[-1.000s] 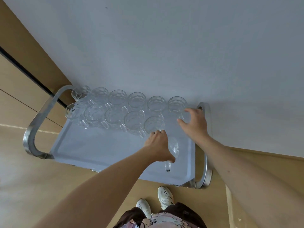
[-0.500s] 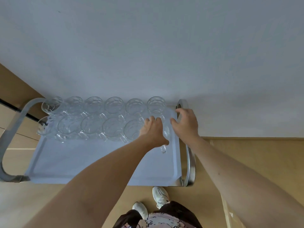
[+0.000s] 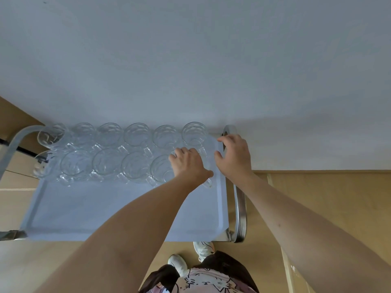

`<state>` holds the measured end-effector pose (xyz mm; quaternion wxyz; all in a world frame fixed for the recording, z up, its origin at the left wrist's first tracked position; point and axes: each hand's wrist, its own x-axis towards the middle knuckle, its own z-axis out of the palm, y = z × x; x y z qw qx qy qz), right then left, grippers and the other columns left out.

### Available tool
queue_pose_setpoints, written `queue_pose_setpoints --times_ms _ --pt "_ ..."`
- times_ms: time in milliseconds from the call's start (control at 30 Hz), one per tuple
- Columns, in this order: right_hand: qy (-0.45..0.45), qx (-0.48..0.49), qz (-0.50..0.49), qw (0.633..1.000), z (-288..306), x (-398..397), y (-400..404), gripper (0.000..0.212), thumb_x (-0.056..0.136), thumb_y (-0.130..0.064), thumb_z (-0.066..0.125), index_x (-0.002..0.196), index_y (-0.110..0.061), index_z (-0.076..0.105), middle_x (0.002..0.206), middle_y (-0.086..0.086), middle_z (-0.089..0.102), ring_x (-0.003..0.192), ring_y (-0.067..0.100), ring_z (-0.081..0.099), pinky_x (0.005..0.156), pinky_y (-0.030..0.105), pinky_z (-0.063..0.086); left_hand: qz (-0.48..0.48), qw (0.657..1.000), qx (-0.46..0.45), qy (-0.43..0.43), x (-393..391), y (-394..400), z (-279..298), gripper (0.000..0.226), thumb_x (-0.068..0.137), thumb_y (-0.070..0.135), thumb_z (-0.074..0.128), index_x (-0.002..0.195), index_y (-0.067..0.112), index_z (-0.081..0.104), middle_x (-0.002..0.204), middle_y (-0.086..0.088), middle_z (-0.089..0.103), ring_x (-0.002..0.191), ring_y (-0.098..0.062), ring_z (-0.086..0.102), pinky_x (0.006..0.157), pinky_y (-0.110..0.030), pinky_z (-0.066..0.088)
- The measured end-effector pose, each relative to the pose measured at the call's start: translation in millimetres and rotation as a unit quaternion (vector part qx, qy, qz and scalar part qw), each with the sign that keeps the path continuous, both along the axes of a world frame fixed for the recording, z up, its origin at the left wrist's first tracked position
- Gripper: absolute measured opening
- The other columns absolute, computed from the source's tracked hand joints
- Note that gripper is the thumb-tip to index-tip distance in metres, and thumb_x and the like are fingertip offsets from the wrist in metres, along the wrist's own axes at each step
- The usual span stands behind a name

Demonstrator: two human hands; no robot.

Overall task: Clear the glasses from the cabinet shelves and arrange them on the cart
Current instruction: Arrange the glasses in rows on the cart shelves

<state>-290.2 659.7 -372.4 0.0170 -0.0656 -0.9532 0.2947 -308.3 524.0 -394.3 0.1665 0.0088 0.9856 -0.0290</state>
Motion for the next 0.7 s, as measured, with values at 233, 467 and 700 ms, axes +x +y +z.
queue_pose_setpoints --times_ms 233,467,700 --pt "-0.003 -0.008 0.000 1.000 2.8 -2.2 0.0 0.042 0.089 -0.018 0.065 0.130 -0.010 0.062 0.126 0.010 0.057 0.116 0.031 0.049 0.097 0.037 0.042 -0.037 0.999 -0.009 -0.028 -3.2 -5.5 2.9 0.099 0.072 0.089 0.052 0.132 0.011 0.050 0.127 -0.009 0.057 0.122 -0.030 0.045 0.093 -0.042 0.038" --pt "-0.009 0.017 -0.046 0.999 28.0 18.5 11.8 0.046 0.091 -0.021 0.060 0.137 -0.015 0.057 0.130 0.008 0.056 0.121 0.031 0.046 0.101 0.037 0.041 -0.066 0.985 0.153 0.055 -31.9 -31.9 63.5 0.061 0.092 0.060 0.054 0.133 0.016 0.050 0.129 -0.011 0.056 0.124 -0.034 0.047 0.095 -0.045 0.042" --pt "0.022 0.058 -0.136 0.989 63.9 72.5 29.3 0.054 0.095 -0.027 0.058 0.148 -0.020 0.046 0.146 0.005 0.047 0.136 0.029 0.035 0.110 0.042 0.038 -0.188 0.940 0.246 0.144 -25.5 -21.6 130.1 0.064 0.094 0.051 0.058 0.146 0.016 0.045 0.151 -0.009 0.044 0.137 -0.032 0.038 0.109 -0.048 0.039"
